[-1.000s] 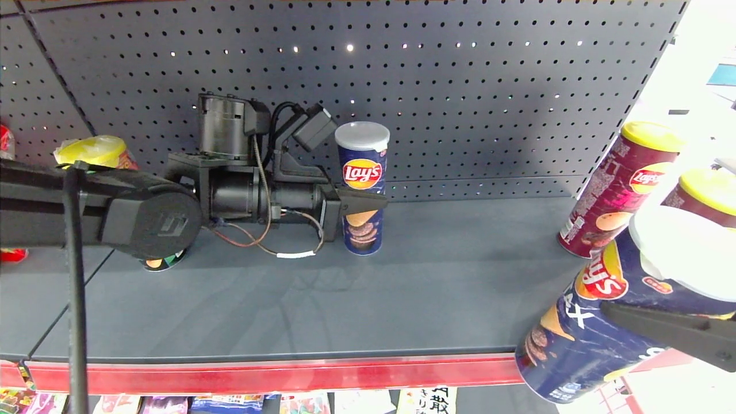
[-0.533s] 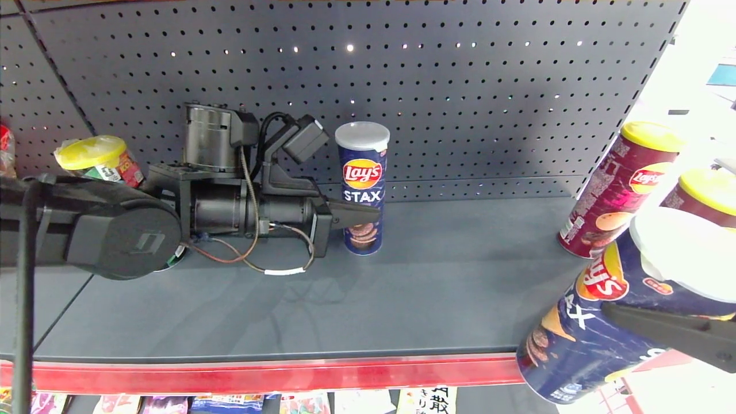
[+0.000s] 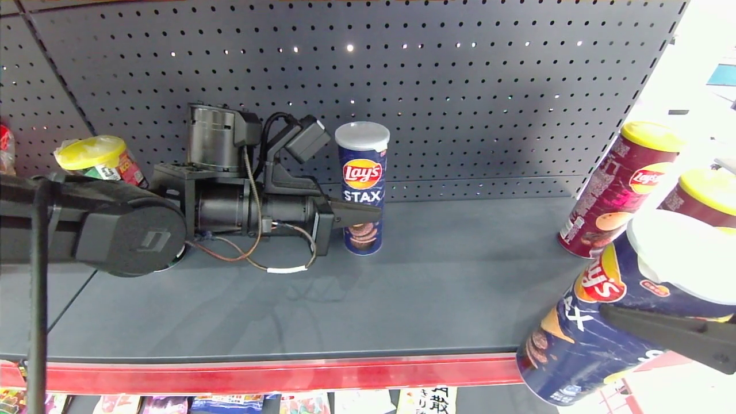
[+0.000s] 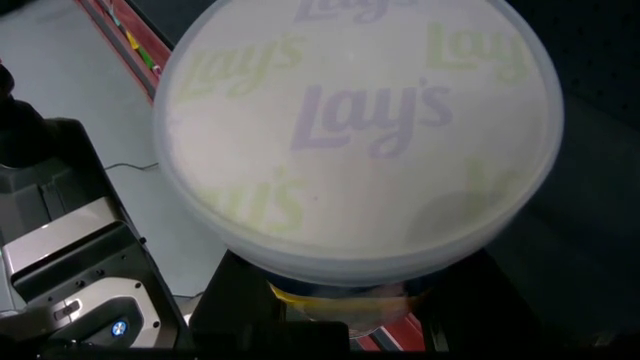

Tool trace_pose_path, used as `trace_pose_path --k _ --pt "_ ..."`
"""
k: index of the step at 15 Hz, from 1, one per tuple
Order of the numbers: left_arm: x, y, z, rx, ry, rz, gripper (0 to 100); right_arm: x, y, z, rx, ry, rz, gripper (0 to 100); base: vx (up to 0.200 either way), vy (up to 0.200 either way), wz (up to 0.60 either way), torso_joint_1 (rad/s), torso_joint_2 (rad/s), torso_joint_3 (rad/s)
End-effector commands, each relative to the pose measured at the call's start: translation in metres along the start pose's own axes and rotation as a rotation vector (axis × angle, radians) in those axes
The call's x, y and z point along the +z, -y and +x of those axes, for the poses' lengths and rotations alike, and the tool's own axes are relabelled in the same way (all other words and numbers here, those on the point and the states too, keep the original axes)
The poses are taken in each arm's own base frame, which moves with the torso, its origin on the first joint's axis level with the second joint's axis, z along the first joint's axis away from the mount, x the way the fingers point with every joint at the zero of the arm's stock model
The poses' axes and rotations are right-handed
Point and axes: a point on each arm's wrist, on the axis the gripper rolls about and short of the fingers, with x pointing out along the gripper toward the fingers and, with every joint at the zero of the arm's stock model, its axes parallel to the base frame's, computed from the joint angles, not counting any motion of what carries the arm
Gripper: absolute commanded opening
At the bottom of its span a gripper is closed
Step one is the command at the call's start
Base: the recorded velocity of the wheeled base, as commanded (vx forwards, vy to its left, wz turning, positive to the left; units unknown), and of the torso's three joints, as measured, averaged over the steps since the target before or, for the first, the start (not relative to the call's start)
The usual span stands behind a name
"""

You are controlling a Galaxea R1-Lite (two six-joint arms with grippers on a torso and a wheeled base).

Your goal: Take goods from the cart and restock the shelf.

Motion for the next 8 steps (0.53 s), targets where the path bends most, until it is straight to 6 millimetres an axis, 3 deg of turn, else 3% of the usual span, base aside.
trace_pose_path --k 1,8 --pt "-0.0041 -0.0003 -0.0002 -0.002 -0.010 -0.005 0 -0.0008 0.0003 0.0012 0.002 -0.005 0.002 0 0.000 0.000 0.00 0.000 0.00 0.000" --pt "-0.0049 0.0043 -0.0089 0.009 0.016 0.016 0 -0.0006 0.0008 0.0027 0.002 -0.005 0.001 0 0.000 0.000 0.00 0.000 0.00 0.000"
